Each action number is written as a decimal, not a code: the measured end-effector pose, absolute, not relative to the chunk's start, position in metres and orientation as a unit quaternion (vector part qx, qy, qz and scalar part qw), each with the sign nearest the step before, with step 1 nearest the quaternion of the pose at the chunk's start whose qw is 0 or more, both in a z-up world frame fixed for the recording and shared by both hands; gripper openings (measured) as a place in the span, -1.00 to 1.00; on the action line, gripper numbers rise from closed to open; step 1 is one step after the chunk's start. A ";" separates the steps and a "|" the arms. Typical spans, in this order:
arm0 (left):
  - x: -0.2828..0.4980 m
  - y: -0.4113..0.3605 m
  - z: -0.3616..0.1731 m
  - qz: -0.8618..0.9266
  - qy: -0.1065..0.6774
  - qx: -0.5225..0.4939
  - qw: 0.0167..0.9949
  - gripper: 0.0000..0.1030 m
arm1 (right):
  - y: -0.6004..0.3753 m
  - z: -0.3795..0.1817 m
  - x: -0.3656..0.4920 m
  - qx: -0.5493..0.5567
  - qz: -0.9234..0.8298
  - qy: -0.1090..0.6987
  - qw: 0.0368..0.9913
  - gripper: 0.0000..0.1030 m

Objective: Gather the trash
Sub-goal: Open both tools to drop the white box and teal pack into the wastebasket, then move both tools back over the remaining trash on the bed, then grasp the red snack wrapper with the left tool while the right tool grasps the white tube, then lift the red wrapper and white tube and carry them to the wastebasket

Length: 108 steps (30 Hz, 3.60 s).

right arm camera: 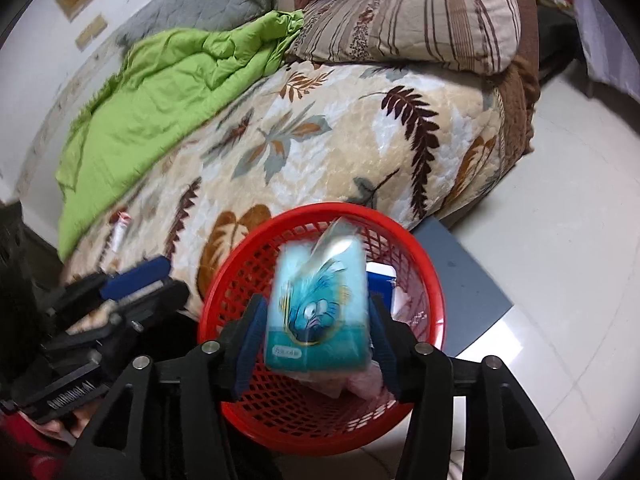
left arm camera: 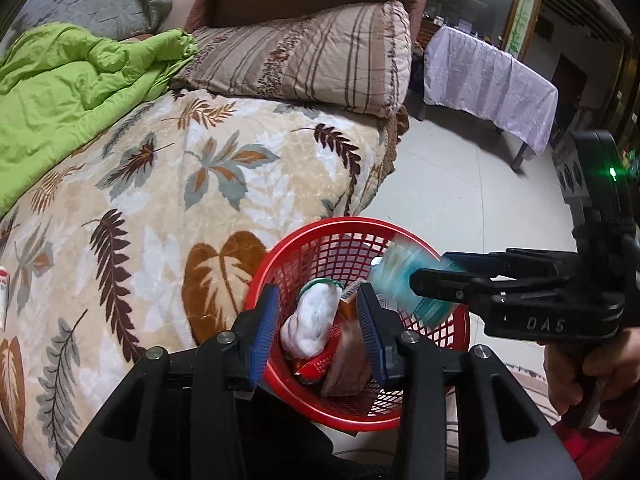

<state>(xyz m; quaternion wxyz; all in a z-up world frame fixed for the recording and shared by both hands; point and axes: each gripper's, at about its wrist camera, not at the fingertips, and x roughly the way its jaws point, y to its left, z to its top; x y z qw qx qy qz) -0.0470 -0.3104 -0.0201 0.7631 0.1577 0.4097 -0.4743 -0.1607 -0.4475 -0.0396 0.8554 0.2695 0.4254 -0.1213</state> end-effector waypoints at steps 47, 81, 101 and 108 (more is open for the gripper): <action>0.229 0.097 -0.027 -0.001 0.421 -0.128 0.898 -0.14 | -0.137 -0.099 0.305 0.201 0.139 0.525 0.816 0.13; 0.369 -0.001 -0.097 -0.206 0.520 -0.020 0.829 -0.05 | -0.216 -0.070 0.192 0.261 0.166 0.417 0.855 -0.33; 0.299 -0.035 -0.101 -0.180 0.491 -0.016 0.852 -0.29 | -0.246 -0.050 0.179 0.249 0.142 0.389 0.876 -0.34; 0.270 -0.030 -0.083 -0.159 0.469 -0.033 0.868 -0.37 | -0.244 -0.047 0.163 0.233 0.136 0.389 0.881 -0.34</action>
